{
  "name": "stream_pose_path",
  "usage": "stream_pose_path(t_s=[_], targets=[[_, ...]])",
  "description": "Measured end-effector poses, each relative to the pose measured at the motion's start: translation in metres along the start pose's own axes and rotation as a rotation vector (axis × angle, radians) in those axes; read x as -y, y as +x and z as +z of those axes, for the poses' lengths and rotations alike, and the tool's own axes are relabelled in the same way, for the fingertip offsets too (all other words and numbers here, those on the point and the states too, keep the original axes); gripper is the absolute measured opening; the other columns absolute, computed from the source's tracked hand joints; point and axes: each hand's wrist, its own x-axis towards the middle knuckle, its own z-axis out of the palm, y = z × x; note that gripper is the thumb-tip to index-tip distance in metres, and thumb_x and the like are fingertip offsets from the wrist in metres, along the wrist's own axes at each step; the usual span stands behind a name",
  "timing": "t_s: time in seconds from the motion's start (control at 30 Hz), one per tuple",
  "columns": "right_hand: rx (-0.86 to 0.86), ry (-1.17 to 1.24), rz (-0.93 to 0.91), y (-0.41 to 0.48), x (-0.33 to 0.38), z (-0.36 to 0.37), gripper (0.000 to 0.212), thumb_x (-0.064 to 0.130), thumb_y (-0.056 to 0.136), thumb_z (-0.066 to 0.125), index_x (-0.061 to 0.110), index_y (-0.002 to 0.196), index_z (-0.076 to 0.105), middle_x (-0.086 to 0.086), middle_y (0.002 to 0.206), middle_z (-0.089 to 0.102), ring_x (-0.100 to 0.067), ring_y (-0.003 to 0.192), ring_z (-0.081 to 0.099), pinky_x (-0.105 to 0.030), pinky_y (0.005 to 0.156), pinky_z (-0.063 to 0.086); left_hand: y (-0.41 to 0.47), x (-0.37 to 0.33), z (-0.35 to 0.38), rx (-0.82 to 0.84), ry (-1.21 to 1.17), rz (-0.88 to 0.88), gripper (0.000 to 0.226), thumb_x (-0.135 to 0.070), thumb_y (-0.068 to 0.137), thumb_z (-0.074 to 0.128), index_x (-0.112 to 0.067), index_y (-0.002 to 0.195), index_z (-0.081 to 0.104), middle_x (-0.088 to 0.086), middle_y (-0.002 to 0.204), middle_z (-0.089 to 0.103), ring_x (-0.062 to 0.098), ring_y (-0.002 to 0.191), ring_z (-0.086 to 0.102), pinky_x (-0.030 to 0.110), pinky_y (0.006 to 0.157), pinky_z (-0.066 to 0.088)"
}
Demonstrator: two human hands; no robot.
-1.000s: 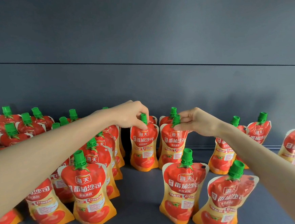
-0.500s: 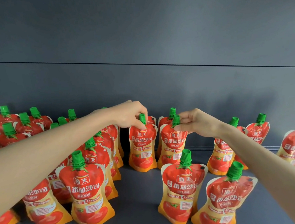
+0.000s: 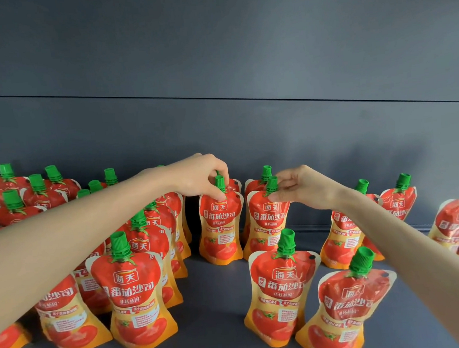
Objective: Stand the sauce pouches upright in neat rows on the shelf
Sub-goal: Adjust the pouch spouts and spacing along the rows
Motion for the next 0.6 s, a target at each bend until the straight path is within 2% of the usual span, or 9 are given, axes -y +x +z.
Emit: stream_pose_path(t_s=[0.13,0.3,0.47,0.53,0.6], targets=[[-0.054,-0.024,-0.009,-0.002,0.000,-0.002,0.032,0.021,0.083,0.068,0.009,0.112,0.062,-0.004,0.107,0.068,-0.018,0.097,0.066,-0.033,0.092,0.053,-0.005,-0.004,-0.004,-0.026,0.016,0.003,0.030,-0.030,0.081,0.071,-0.018,0.107,0.062,0.002,0.105,0.068,0.016,0.094,0.065,0.032,0.083,0.055],[-0.144,-0.021,-0.064,-0.015,0.005,-0.008,0.021,0.016,0.083,0.068,0.013,0.103,0.064,-0.001,0.099,0.069,-0.017,0.095,0.066,-0.034,0.093,0.052,-0.018,-0.008,-0.010,-0.139,0.018,-0.006,0.028,-0.036,0.082,0.067,-0.020,0.105,0.063,-0.002,0.104,0.067,0.011,0.092,0.063,0.034,0.086,0.053],[-0.251,-0.024,-0.064,-0.045,0.014,-0.014,0.024,0.020,0.083,0.068,0.010,0.105,0.065,0.000,0.101,0.067,-0.013,0.093,0.064,-0.026,0.091,0.049,-0.043,-0.027,-0.011,-0.264,-0.010,0.018,0.025,-0.036,0.083,0.066,-0.019,0.102,0.066,-0.004,0.104,0.066,0.008,0.097,0.061,0.028,0.085,0.050],[-0.253,0.000,-0.088,-0.063,0.018,-0.015,0.018,0.019,0.085,0.065,0.012,0.101,0.066,-0.001,0.098,0.069,-0.010,0.087,0.065,-0.021,0.085,0.050,-0.054,-0.042,-0.007,-0.314,-0.052,0.040,0.023,-0.036,0.083,0.065,-0.020,0.100,0.067,-0.007,0.102,0.066,0.006,0.097,0.060,0.023,0.082,0.049],[-0.235,0.064,-0.088,-0.084,0.022,-0.015,0.010,0.017,0.087,0.062,0.016,0.096,0.066,-0.004,0.096,0.071,-0.010,0.085,0.067,-0.021,0.081,0.052,-0.066,-0.060,0.003,-0.335,-0.136,0.075,0.023,-0.037,0.083,0.066,-0.020,0.098,0.067,-0.011,0.097,0.067,0.001,0.094,0.060,0.016,0.078,0.047]])
